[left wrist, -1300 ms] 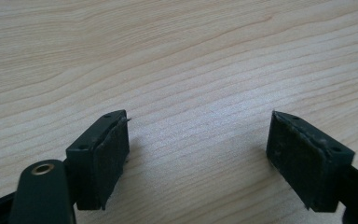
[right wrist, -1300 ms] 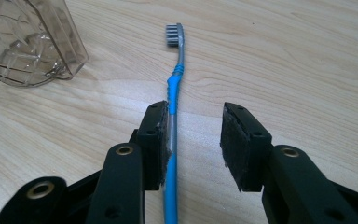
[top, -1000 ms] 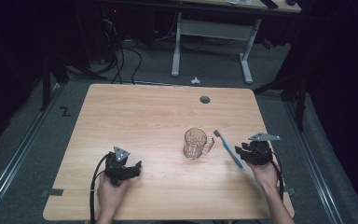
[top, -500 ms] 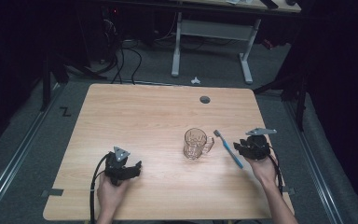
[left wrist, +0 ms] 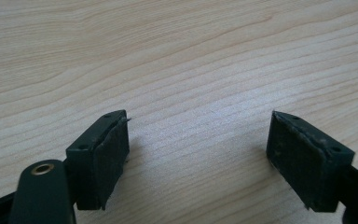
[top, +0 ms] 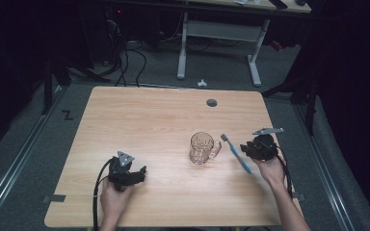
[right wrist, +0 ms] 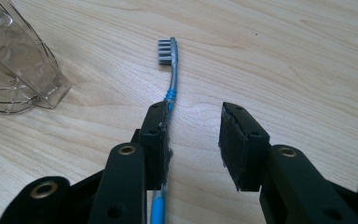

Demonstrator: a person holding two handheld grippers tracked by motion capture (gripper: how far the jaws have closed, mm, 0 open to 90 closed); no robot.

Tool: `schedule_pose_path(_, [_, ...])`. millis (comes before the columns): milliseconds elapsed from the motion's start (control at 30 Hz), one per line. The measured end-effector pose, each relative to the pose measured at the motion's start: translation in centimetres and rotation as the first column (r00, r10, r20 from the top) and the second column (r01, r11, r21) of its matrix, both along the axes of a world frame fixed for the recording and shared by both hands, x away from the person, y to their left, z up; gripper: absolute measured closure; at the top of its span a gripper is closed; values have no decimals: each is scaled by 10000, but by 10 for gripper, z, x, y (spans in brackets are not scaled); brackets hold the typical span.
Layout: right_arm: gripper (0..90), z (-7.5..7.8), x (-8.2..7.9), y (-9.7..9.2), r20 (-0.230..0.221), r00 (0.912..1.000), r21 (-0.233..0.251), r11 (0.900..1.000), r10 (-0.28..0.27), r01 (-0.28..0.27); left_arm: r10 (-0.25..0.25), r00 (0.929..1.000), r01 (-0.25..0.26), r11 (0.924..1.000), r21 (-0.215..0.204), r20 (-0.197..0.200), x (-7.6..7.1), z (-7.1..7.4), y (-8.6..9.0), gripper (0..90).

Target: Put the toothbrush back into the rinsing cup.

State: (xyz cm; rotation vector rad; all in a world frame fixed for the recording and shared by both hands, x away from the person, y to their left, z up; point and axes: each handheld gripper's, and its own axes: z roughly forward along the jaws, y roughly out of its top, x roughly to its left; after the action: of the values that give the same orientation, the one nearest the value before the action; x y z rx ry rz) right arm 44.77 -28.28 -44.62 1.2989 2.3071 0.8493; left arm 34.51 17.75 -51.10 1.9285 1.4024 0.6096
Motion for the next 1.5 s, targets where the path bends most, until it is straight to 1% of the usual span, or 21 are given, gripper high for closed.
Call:
schedule_pose_path(133, [632, 3, 4, 5, -85, 9999, -118, 9999, 93, -94, -1, 10000, 1, 10000, 1, 0, 0, 0, 0, 216])
schedule_pose_path(200, [632, 5, 6, 9, -52, 9999, -176, 9997, 152, -153, -2, 10000, 2, 10000, 1, 0, 0, 0, 0, 216])
schedule_pose_path(300, [632, 7, 12, 14, -284, 9993, -396, 9989, 255, -266, -3, 10000, 3, 10000, -2, 2, 0, 0, 0, 216])
schedule_pose_path(367, [632, 8, 16, 17, -343, 9990, -479, 9984, 294, -311, -4, 10000, 4, 10000, -2, 0, 0, 0, 0, 216])
schedule_pose_path(400, [631, 8, 18, 19, -518, 9982, -551, 9980, 291, -319, -3, 10000, 3, 10000, -4, 1, 0, 0, 0, 216])
schedule_pose_path(533, [631, 9, 25, 27, -801, 9960, -893, 9950, 386, -457, -4, 10000, 4, 10000, -9, -1, 0, 0, 0, 216])
schedule_pose_path(800, [629, 5, 38, 38, -1577, 9864, -1351, 9885, 458, -675, -11, 10000, 11, 10000, -14, -10, 0, 0, 0, 215])
schedule_pose_path(1000, [629, 0, 43, 44, -1936, 9799, -1564, 9845, 485, -797, -12, 10000, 12, 10000, -10, -9, 0, 0, 0, 215])
schedule_pose_path(1200, [630, -6, 47, 53, -2186, 9741, -1979, 9748, 585, -1029, -14, 10000, 14, 10000, -8, -10, 0, 0, 0, 215])
schedule_pose_path(1300, [631, -9, 50, 55, -2389, 9696, -2049, 9733, 530, -1037, -13, 10000, 13, 10000, -11, -9, 0, 0, 0, 215])
schedule_pose_path(1367, [635, -10, 51, 55, -2573, 9650, -2184, 9697, 506, -1091, -16, 10000, 15, 10000, -9, -11, 0, 0, 0, 215])
schedule_pose_path(1500, [643, -13, 53, 56, -2808, 9586, -2167, 9699, 469, -1110, -14, 10000, 14, 10000, -16, -11, 0, 0, 0, 215])
